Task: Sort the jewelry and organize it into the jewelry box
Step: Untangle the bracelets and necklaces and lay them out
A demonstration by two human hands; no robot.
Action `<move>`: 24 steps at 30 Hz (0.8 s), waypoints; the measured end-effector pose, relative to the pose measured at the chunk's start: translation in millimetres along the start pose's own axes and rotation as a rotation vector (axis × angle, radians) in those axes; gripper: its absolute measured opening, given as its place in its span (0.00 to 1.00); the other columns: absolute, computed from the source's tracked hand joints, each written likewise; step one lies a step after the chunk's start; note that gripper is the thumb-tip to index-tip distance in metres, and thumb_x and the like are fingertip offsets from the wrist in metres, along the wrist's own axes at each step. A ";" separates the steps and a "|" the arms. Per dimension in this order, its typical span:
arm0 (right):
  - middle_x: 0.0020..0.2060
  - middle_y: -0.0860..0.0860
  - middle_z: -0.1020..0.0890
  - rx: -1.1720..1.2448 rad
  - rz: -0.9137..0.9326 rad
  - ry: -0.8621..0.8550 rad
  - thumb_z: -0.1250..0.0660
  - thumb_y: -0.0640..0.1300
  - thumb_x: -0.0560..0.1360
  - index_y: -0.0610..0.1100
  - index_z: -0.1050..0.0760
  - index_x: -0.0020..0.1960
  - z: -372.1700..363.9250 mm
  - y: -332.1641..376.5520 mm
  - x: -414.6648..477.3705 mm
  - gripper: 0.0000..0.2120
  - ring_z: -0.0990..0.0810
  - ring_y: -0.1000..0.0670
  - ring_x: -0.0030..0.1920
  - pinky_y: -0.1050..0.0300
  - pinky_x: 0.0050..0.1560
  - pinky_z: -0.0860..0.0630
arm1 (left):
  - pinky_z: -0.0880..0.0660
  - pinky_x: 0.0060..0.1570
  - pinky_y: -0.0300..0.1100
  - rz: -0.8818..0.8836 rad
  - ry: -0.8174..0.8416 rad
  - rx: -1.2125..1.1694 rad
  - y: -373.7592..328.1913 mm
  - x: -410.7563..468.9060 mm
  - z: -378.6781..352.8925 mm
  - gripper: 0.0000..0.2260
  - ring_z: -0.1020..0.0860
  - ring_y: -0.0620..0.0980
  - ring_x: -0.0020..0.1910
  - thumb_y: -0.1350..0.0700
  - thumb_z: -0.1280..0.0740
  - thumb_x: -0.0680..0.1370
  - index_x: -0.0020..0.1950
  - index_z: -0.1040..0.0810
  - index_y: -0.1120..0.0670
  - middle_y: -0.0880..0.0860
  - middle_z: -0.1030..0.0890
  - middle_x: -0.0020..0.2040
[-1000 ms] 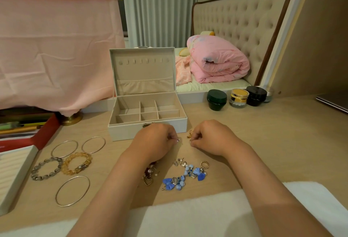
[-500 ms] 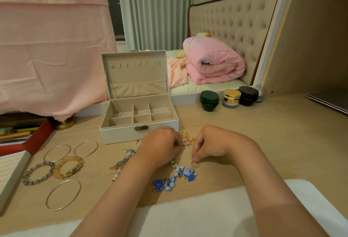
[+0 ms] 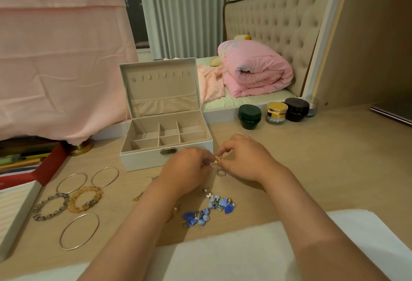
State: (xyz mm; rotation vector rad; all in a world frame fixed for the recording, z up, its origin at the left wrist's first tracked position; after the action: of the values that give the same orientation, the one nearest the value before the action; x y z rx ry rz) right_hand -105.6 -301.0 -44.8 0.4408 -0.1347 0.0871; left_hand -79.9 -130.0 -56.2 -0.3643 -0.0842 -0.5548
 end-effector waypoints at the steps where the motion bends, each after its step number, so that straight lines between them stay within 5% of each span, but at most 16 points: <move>1: 0.53 0.56 0.24 -0.007 0.030 0.019 0.28 0.57 0.73 0.59 0.18 0.54 -3.8 3.7 -0.1 0.10 0.27 0.53 0.55 0.52 0.56 0.26 | 0.23 0.51 0.42 0.025 -0.010 -0.010 6.4 -3.4 5.6 0.10 0.22 0.42 0.50 0.51 0.35 0.79 0.58 0.19 0.42 0.40 0.19 0.52; 10: 0.50 0.57 0.24 -0.046 0.024 -0.013 0.28 0.52 0.76 0.56 0.17 0.47 6.5 18.3 -3.6 0.02 0.23 0.54 0.48 0.56 0.49 0.25 | 0.25 0.52 0.41 0.049 -0.078 0.028 45.6 -42.6 34.5 0.07 0.23 0.42 0.52 0.50 0.33 0.80 0.54 0.17 0.42 0.39 0.20 0.52; 13: 0.43 0.56 0.19 0.090 -0.030 0.263 0.23 0.51 0.70 0.56 0.18 0.47 16.0 31.0 -15.9 0.07 0.19 0.54 0.44 0.58 0.43 0.22 | 0.27 0.58 0.42 -0.006 -0.081 0.060 47.9 -57.0 40.4 0.09 0.26 0.42 0.59 0.44 0.32 0.77 0.57 0.19 0.40 0.39 0.22 0.57; 18: 0.50 0.48 0.18 -0.008 -0.239 0.657 0.17 0.44 0.66 0.54 0.26 0.61 11.1 47.5 -31.8 0.28 0.17 0.46 0.33 0.51 0.37 0.18 | 0.33 0.64 0.38 -0.099 0.095 0.057 36.0 -85.5 35.2 0.31 0.36 0.38 0.64 0.26 0.34 0.65 0.65 0.25 0.37 0.34 0.30 0.64; 21: 0.51 0.45 0.18 0.063 -0.212 0.622 0.22 0.38 0.70 0.50 0.24 0.62 -3.3 57.6 -30.1 0.23 0.15 0.42 0.35 0.51 0.36 0.18 | 0.36 0.67 0.38 -0.071 0.087 0.015 41.1 -91.9 32.1 0.34 0.40 0.37 0.67 0.27 0.32 0.66 0.70 0.30 0.38 0.35 0.35 0.66; 24: 0.50 0.52 0.21 0.134 -0.097 0.502 0.25 0.40 0.74 0.51 0.21 0.59 -19.6 68.4 -25.6 0.15 0.14 0.45 0.43 0.54 0.39 0.16 | 0.34 0.68 0.43 0.044 -0.036 -0.048 62.6 -94.2 43.1 0.26 0.36 0.39 0.66 0.33 0.33 0.74 0.70 0.29 0.39 0.37 0.31 0.65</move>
State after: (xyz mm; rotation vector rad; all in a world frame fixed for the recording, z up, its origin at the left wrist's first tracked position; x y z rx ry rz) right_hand -136.4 -232.4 -37.4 0.5459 0.3879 0.1095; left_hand -125.9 -18.1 -52.2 -0.4223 -0.0972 -0.5080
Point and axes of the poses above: each hand's wrist, its own x-axis towards the middle knuckle, its own z-axis out of the back of the hand, y = z × x, the point moved 2 cm from there along x, towards the middle knuckle
